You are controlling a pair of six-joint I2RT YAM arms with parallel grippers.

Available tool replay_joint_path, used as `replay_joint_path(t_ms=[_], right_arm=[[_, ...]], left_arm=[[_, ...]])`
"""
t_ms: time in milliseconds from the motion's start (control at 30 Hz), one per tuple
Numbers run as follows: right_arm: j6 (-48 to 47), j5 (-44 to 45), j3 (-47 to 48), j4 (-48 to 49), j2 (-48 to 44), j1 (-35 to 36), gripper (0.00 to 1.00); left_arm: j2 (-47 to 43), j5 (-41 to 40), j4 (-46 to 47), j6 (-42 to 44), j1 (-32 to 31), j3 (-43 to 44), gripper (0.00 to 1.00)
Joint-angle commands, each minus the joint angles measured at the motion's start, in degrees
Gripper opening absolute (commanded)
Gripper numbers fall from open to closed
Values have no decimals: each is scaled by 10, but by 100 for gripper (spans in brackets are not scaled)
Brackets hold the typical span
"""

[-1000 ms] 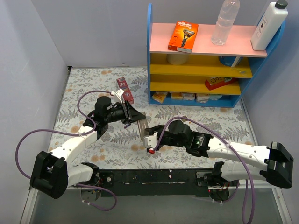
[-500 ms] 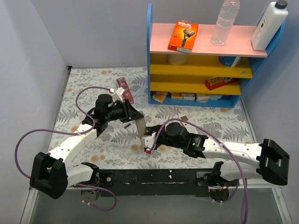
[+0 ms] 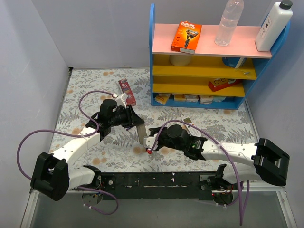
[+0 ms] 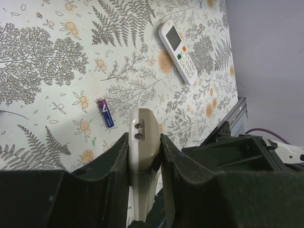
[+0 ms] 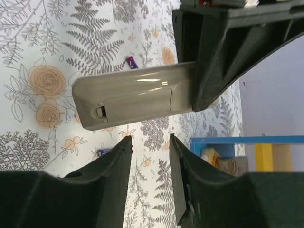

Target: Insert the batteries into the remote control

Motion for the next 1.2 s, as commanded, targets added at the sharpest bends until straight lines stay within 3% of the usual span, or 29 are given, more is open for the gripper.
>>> replay_joint_path(t_ms=[0,267,767,1167], right_arm=[[34,-55,1,21,-26,0,49],[57,-90,3,12,-20,1,56],[53,-79,16,19,6,1,54],[62,-80,34,16,25,1,49]], left_arm=[[10,-13,33,9,1,-6,0],[14,6,39,-10,1,-2,0],[10,40,46,-37,1,2,0],[6,50,25,-11,-1,14,0]])
